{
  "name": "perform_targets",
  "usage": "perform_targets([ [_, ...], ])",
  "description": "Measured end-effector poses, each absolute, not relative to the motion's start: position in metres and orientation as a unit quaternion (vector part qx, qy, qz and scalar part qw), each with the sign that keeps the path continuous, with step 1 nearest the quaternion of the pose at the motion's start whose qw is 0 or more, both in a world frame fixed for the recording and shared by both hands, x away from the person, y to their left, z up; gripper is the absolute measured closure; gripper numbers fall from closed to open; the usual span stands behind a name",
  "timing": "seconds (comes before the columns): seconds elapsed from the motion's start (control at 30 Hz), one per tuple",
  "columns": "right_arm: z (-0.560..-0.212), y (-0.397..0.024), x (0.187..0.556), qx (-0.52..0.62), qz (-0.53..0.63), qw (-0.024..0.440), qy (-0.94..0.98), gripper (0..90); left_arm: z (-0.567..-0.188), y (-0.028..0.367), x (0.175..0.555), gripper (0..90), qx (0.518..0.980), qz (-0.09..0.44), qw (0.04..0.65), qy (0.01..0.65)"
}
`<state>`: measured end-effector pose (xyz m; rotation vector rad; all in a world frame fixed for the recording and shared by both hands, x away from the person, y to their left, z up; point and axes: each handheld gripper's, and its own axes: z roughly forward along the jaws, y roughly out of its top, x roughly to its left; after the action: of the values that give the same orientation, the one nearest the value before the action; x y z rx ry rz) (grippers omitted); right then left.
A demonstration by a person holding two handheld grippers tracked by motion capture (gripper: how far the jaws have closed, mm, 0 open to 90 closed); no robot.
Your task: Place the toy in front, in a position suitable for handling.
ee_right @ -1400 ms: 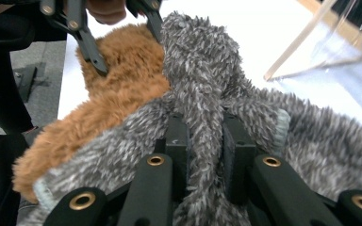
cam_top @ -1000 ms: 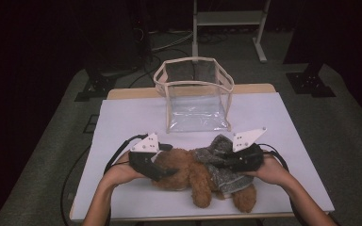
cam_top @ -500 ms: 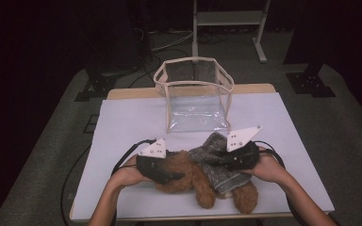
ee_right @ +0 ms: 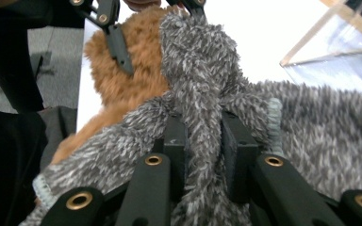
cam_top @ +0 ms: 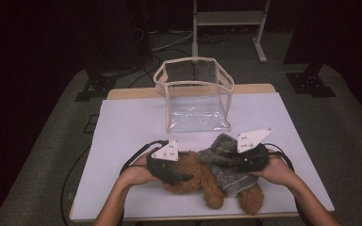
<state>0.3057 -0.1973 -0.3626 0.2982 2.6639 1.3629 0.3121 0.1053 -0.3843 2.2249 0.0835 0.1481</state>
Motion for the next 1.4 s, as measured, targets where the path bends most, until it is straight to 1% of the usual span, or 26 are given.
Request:
perform_targets([
  [0.2,-0.367,-0.232,0.288,0.120,0.465,0.068,0.875,73.8,-0.385,0.109,0.306,31.9,0.894,0.065,0.442,0.034],
  [0.33,-0.360,-0.244,0.290,0.133,0.466,0.077,0.871,73.4,-0.385,0.111,0.306,31.9,0.895,0.066,0.440,0.035],
  [0.47,-0.351,-0.241,0.307,0.149,0.476,0.089,0.862,73.2,-0.384,0.114,0.305,31.8,0.896,0.063,0.438,0.032],
  [0.6,-0.359,-0.229,0.317,0.151,0.476,0.071,0.863,73.3,-0.382,0.118,0.305,29.4,0.895,0.058,0.439,0.044],
  [0.73,-0.368,-0.222,0.303,0.141,0.478,0.059,0.865,74.6,-0.376,0.123,0.307,22.7,0.893,0.049,0.445,0.049],
  [0.87,-0.367,-0.220,0.287,0.125,0.476,0.071,0.867,74.8,-0.371,0.115,0.308,19.6,0.894,0.043,0.443,0.045],
  [0.97,-0.365,-0.217,0.279,0.109,0.476,0.075,0.869,74.8,-0.374,0.104,0.308,19.3,0.902,0.036,0.428,0.036],
  [1.03,-0.363,-0.216,0.276,0.100,0.475,0.082,0.870,74.6,-0.379,0.099,0.306,21.8,0.910,0.034,0.412,0.031],
  [1.1,-0.358,-0.220,0.277,0.099,0.474,0.092,0.870,73.8,-0.380,0.098,0.305,23.8,0.910,0.035,0.412,0.032],
  [1.2,-0.351,-0.227,0.284,0.115,0.486,0.090,0.862,73.4,-0.379,0.099,0.305,24.9,0.912,0.031,0.408,0.032],
  [1.3,-0.356,-0.225,0.288,0.121,0.485,0.080,0.862,73.6,-0.378,0.097,0.308,24.5,0.914,0.027,0.404,0.031],
  [1.4,-0.362,-0.219,0.286,0.114,0.479,0.064,0.868,74.4,-0.378,0.094,0.314,20.5,0.911,0.017,0.410,0.033],
])
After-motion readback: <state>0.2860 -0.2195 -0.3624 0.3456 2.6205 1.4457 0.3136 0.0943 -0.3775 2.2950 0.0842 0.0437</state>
